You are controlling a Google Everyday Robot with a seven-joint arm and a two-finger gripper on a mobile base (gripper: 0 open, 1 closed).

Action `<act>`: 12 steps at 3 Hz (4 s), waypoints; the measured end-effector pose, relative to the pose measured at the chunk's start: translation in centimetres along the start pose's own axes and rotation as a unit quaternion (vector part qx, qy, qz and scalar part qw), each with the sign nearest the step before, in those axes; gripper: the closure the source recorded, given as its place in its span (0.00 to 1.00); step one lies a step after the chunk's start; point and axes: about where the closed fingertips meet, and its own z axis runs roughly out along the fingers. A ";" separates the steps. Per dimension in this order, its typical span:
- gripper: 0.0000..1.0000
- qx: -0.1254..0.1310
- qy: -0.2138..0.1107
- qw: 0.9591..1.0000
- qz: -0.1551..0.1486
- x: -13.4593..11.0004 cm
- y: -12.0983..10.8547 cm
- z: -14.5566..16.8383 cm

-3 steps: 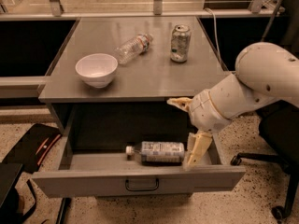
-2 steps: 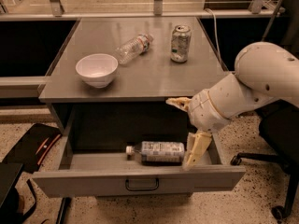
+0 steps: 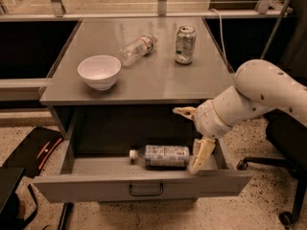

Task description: Pick blue plastic bottle from top drawer and place on counter

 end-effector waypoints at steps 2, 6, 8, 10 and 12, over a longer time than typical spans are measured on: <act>0.00 0.011 -0.024 1.000 0.012 -2.0 0.6 3.3; 0.00 0.063 -0.045 0.997 0.006 -2.2 -4.9 1.9; 0.00 0.070 -0.032 0.997 0.000 -2.9 -3.4 2.9; 0.00 0.063 -0.006 0.998 -0.005 -6.3 3.8 6.6; 0.00 0.092 -0.005 0.996 0.002 -4.8 -0.1 4.1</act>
Offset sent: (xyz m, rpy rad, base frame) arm -0.0188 0.0806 -0.0360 0.1253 0.0049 -0.0277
